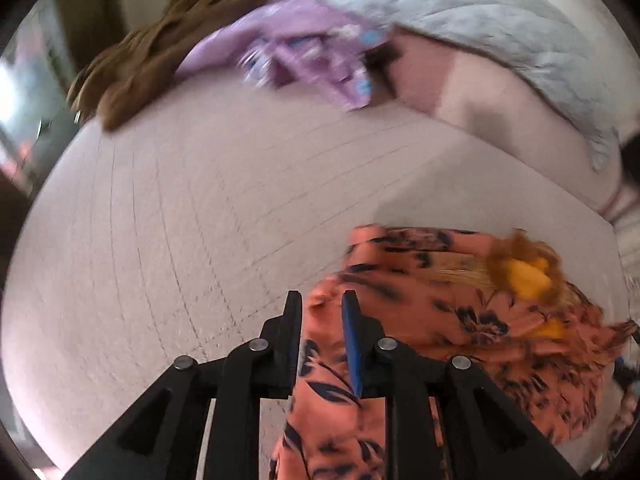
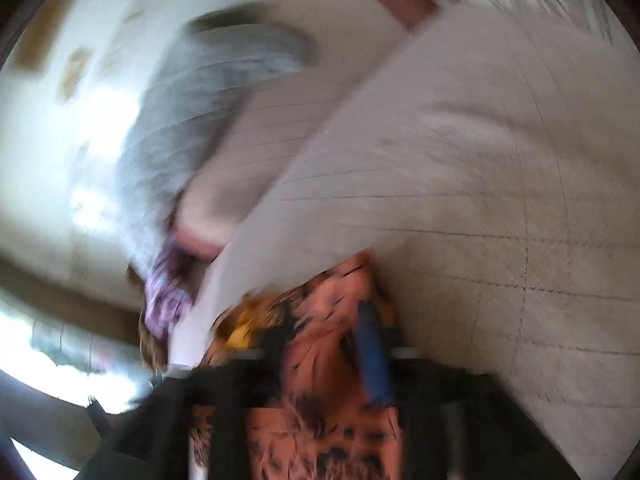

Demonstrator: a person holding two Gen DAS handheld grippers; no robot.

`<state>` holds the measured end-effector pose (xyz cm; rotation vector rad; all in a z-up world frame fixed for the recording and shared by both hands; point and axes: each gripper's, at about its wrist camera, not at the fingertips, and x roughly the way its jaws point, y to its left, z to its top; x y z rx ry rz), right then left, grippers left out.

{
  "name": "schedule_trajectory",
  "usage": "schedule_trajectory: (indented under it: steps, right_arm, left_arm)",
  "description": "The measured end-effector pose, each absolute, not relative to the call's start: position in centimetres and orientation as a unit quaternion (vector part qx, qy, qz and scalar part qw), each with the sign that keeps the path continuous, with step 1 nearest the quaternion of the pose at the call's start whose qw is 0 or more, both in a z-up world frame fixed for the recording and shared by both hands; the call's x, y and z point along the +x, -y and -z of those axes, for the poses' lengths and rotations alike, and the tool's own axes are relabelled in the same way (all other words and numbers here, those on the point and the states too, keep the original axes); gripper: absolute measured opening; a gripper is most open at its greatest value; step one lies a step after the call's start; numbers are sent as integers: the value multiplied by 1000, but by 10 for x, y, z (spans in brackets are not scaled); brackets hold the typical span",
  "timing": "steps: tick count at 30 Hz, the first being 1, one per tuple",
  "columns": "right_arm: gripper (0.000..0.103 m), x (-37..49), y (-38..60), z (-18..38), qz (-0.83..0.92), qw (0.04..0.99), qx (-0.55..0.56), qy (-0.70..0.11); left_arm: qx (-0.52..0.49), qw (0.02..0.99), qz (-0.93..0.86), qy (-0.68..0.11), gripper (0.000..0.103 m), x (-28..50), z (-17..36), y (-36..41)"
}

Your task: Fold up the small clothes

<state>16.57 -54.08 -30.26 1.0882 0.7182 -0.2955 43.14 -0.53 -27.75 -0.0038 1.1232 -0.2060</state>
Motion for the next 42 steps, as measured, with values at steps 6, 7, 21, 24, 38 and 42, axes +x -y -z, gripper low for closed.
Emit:
schedule_trajectory:
  steps: [6, 7, 21, 24, 38, 42]
  right_arm:
    - [68, 141, 526, 297, 126, 822, 452, -322]
    - [61, 145, 511, 288, 113, 840, 412, -335]
    - [39, 292, 387, 310, 93, 858, 151, -481]
    - [41, 319, 421, 272, 138, 882, 214, -397]
    - [42, 388, 210, 324, -89, 834, 165, -519]
    - [42, 407, 225, 307, -47, 856, 227, -461]
  left_arm:
    - [-56, 891, 106, -438, 39, 353, 257, -11]
    - [-60, 895, 111, -428, 41, 337, 258, -8]
    - [-14, 882, 87, -463, 42, 357, 312, 16]
    - [-41, 882, 79, -464, 42, 365, 309, 2]
    - [-54, 894, 3, -446, 42, 364, 303, -44]
    - [-65, 893, 21, -445, 42, 364, 301, -46]
